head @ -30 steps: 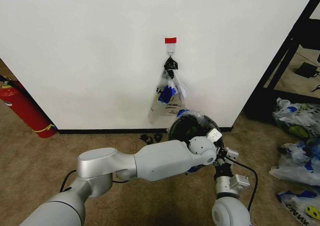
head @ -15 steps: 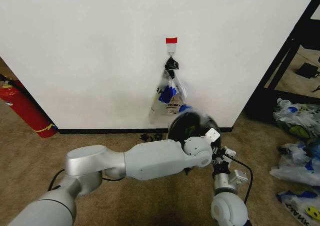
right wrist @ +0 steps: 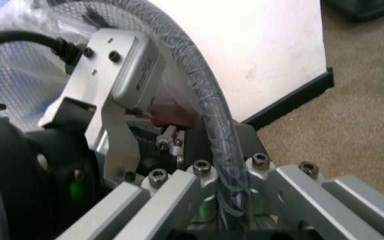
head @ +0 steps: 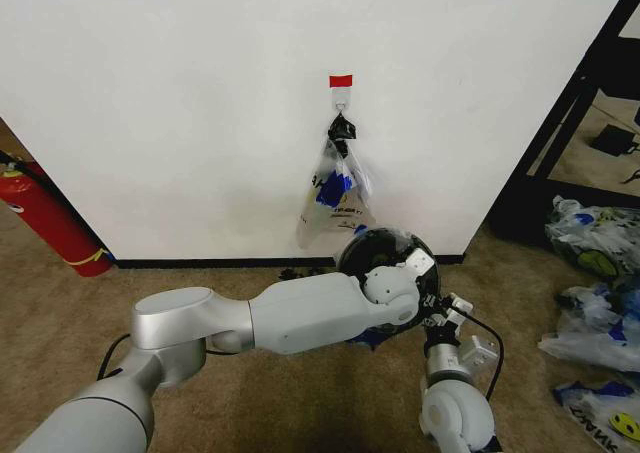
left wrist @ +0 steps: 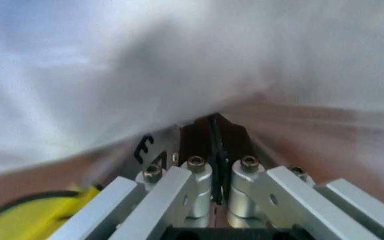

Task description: Pick up the garbage bag from the wall and place it over the trash bin.

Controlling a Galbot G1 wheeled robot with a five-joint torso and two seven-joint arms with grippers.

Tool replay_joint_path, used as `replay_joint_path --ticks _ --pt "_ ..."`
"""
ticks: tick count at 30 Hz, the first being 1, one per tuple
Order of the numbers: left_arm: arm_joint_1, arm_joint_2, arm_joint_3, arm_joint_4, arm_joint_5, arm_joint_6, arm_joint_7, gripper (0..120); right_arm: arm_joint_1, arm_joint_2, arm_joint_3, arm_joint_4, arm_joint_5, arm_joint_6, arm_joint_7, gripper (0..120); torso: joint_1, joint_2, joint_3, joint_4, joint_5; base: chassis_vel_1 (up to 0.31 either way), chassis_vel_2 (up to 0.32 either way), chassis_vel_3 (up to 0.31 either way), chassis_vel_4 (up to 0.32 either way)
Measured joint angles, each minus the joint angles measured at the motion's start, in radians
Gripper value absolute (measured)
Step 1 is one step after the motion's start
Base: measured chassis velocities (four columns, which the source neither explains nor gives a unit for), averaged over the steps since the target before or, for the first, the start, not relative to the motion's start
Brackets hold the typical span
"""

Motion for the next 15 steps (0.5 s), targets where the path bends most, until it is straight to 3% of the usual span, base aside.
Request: replay_joint_path --ticks 11,15 --pt "-0.048 0.100 0.014 -0.166 -0.027 0.031 -0.027 0 0.022 -0.006 0.021 -0.018 0.022 -0.013 0.026 0 0.000 0.000 0.000 0.0002 0.0000 0.000 0.000 0.000 0.000" --pt "-0.054 0.073 0.023 -0.126 0.020 0.029 -0.013 0 0.019 -0.005 0.014 -0.001 0.042 -0.018 0.023 0 0.000 0.000 0.000 0.0002 0.0002 0.000 0.000 0.000 0.000"
